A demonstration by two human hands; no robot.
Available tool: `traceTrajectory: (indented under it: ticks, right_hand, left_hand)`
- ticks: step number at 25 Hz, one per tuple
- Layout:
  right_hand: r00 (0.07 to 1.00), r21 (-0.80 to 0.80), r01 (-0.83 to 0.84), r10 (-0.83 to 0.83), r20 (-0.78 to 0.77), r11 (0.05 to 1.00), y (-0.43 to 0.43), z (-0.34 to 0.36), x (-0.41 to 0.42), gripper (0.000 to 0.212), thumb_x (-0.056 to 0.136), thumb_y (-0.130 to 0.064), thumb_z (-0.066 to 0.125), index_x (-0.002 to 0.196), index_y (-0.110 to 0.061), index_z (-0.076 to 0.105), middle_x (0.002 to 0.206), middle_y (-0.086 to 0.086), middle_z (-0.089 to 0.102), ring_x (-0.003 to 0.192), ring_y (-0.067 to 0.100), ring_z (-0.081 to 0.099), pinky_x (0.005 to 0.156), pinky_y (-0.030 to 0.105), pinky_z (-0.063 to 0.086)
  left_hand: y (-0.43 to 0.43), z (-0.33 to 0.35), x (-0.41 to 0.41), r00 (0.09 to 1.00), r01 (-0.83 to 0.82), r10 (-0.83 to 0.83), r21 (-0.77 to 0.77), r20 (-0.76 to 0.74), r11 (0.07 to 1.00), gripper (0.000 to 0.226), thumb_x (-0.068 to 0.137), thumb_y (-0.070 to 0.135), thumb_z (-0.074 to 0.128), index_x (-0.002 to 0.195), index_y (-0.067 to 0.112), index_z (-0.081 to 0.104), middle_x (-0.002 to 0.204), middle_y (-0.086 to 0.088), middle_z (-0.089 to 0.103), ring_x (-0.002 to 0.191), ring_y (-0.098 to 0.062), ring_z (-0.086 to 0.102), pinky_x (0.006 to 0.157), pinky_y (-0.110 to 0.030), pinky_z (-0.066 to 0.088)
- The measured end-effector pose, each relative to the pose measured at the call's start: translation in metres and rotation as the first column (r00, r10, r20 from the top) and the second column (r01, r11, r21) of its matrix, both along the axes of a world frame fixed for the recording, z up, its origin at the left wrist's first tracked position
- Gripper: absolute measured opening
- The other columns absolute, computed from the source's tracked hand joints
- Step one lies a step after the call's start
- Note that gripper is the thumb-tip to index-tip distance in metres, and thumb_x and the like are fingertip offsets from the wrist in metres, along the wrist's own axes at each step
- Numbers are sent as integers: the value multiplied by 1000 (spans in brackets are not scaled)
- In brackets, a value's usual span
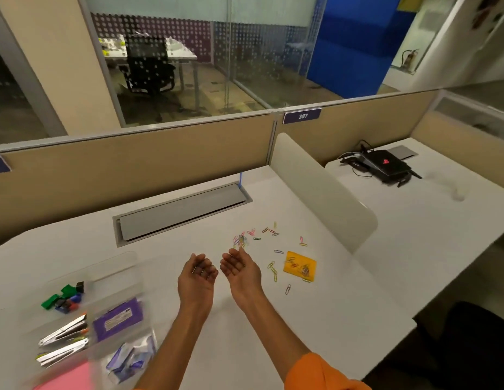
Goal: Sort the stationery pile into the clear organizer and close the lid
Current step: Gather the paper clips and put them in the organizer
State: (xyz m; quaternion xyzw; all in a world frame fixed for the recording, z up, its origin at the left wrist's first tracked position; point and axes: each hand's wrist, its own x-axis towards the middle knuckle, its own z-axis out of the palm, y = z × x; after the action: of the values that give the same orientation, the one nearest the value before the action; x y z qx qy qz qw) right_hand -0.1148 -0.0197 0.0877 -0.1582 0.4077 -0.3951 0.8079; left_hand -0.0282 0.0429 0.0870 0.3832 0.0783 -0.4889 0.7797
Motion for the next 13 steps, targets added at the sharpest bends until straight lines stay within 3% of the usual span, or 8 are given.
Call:
traceTrajectory:
  ticks: [6, 13]
  right_hand:
    - [988, 14, 147, -146, -57, 989, -53, -21, -85, 28, 98, -23, 52, 93, 1, 65, 81, 16, 69, 72, 24, 66, 70, 33, 55]
    - [951, -24, 217, -217, -220, 976, -103, -51, -166, 28, 99, -19, 51, 88, 2, 65, 76, 17, 68, 67, 25, 64, 64, 31, 55]
  left_hand:
    - [-47, -14, -66, 986, 154, -160, 98, 52, 983, 22, 98, 23, 52, 86, 7, 63, 71, -7, 61, 62, -18, 60, 70, -30, 47]
    - [-78, -35, -110, 924, 290, -331, 212, 193, 933, 25, 101, 20, 47, 92, 1, 61, 91, -19, 69, 87, -32, 68, 80, -38, 53]
